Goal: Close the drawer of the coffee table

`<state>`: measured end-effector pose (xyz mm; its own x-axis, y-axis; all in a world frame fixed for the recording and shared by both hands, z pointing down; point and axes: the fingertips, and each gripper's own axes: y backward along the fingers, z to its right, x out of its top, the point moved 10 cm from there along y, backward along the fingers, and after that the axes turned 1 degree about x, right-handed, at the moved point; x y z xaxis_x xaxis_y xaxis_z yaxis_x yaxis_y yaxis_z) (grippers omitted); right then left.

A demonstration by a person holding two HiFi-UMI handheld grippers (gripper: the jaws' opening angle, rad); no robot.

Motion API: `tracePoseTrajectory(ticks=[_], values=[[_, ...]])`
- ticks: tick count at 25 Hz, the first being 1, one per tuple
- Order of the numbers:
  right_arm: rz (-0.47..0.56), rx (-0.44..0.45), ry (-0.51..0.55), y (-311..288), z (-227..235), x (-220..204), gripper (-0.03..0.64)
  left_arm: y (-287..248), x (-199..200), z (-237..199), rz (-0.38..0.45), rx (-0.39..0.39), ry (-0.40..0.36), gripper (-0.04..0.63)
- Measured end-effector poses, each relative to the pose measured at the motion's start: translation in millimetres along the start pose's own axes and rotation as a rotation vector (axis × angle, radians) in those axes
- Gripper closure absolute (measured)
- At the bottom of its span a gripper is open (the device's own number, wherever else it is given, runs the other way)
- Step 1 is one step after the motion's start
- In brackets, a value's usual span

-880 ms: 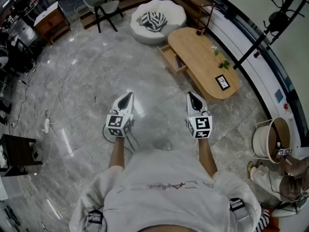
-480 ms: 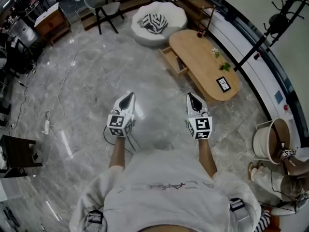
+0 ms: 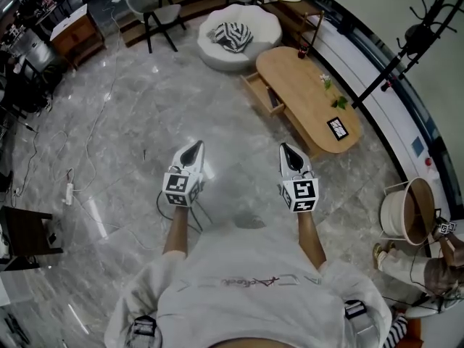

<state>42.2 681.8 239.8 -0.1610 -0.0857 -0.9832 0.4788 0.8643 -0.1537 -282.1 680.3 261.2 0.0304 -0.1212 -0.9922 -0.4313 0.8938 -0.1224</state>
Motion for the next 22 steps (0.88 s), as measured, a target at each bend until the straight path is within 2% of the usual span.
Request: tracePoseTrajectory(ticks=[9,22], values=[[-0.033,0.025,0.001,-8,-19,-8,0.614,5,-15,-10,-0.021,-0.007,0.022,0.597],[-0.038,0.028,0.004,-38,-8,-10,0.614,-28,-14,-24,-0.025,-0.03,0.006,0.597]])
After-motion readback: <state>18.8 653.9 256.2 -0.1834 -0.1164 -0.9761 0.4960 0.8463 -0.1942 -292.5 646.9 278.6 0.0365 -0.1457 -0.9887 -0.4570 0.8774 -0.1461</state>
